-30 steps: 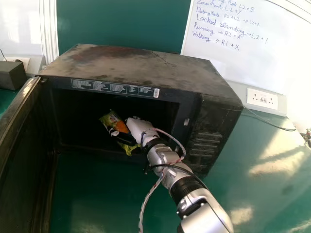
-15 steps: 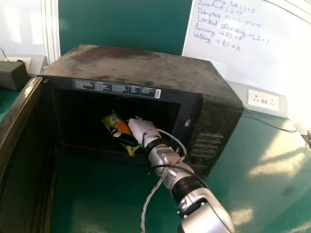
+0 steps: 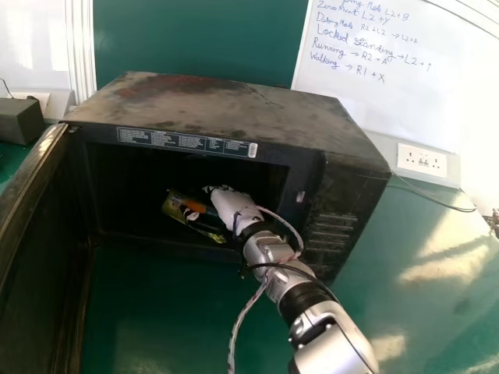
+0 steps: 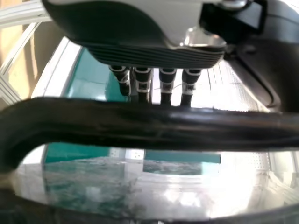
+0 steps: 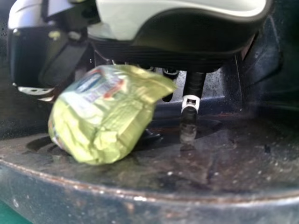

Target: Put biscuit inside oven

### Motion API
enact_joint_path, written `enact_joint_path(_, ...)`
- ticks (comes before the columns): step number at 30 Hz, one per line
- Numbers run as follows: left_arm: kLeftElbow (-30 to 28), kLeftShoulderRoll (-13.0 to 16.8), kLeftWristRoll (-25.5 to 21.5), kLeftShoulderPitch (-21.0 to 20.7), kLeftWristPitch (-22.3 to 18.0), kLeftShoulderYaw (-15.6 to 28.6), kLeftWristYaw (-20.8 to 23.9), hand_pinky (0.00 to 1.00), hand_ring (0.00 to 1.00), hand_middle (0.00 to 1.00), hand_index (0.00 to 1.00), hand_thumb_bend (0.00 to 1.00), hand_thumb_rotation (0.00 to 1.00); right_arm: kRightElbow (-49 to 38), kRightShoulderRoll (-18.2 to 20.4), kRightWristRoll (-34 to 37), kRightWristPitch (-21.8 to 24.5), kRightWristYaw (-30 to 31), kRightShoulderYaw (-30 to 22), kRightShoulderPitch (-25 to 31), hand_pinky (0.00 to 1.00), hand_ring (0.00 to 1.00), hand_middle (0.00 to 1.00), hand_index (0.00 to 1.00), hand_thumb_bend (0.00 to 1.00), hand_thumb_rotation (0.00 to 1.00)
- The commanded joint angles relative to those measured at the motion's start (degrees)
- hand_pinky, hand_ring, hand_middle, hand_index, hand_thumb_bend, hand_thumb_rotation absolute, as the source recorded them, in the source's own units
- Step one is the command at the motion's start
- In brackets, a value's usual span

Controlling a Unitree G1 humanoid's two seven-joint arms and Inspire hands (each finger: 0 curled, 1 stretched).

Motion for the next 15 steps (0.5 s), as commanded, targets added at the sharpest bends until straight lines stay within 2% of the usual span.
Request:
enact_joint_path(1,0.6,-1.3,0.0,1.1,-0.8,0.3,-0.4,0.87,0.85,0.87,0.86,0.84,0.68,0.4,-0.7,0.3,-0.2,0.0,-0.2,1.0,0.89,1.0,0.98,0.92,0.7,0.45)
enact_joint_path(5,0.1,-1.2,-0.4,1.7,-0.4,-0.3,-0.4,0.87,0.84,0.86,0.86,0.84,0.66,0.4,-0.9,0.5,-0.6,0.2,-0.3,1.3,0.91,1.0,0.98,0.92,0.72,0.43)
enact_joint_path(8,0.1,-1.2,-0.3,1.8,-0.6,-0.4,-0.5,0.88,0.84,0.87,0.88,0.83,0.7,0.5,-0.9,-0.1,-0.3,0.6,0.3,1.4,0.9,1.0,0.98,0.91,0.72,0.42)
enact_joint_path(15,0.4,-1.2,-0.9,1.7,-0.8,-0.5,-1.0,0.83,0.82,0.85,0.83,0.84,0.7,-0.1,-1.1,0.7,-1.8,-1.3,-0.3,2.9,0.91,1.0,0.98,0.91,0.71,0.44)
